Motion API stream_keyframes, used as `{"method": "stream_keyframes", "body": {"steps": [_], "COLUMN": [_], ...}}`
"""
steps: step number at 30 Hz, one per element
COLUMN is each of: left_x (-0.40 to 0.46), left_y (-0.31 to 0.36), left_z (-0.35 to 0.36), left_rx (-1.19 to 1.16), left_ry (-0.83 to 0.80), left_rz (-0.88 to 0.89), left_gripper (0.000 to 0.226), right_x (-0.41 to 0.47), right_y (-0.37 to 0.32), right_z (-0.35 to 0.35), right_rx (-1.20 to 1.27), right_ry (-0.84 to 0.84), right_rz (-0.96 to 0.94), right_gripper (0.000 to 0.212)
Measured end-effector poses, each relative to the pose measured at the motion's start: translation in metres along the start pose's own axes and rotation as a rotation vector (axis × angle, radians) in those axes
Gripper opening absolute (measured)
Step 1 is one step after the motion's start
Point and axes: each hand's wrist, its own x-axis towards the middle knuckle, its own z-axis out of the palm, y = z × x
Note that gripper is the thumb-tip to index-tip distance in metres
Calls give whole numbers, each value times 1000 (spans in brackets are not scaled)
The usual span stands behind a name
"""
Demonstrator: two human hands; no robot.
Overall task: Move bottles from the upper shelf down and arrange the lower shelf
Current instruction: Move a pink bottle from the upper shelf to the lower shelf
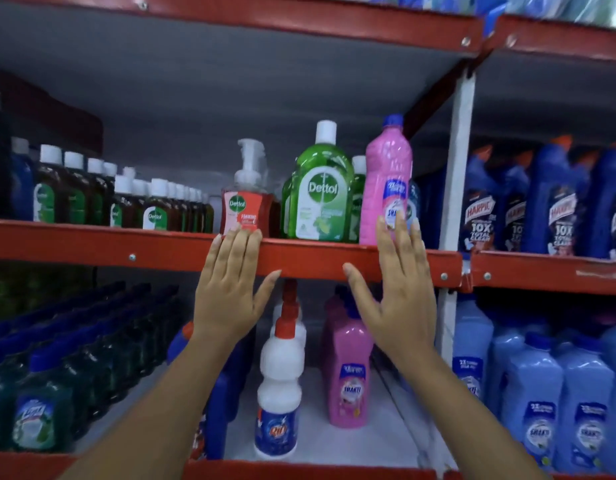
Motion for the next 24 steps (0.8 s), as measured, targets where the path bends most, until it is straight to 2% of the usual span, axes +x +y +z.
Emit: {"method": "stream_keyframes", "body": {"steps": [4, 8, 11, 15, 24], "left_x": [0, 1, 2, 3, 4], "left_y": [1, 1, 1, 0, 0], "left_z": [1, 2, 4, 5, 6], "left_rx": [6, 11, 18, 23, 4], "left_ry": [12, 33, 37, 21, 13], "left_rz": [-1, 5, 11, 3, 0], "left_gripper": [62, 61, 61, 62, 63], "right_x": [60, 107, 120, 121, 134], "right_y": [15, 26, 28, 25, 6], "right_z": [0, 1, 0, 1, -33], "right_rx": [65, 119, 86, 80, 112], "right_ry": [63, -83, -159, -83, 143], "right_rz": [148, 384, 492, 503, 368], "right_gripper": [74, 94, 88, 84, 86]}}
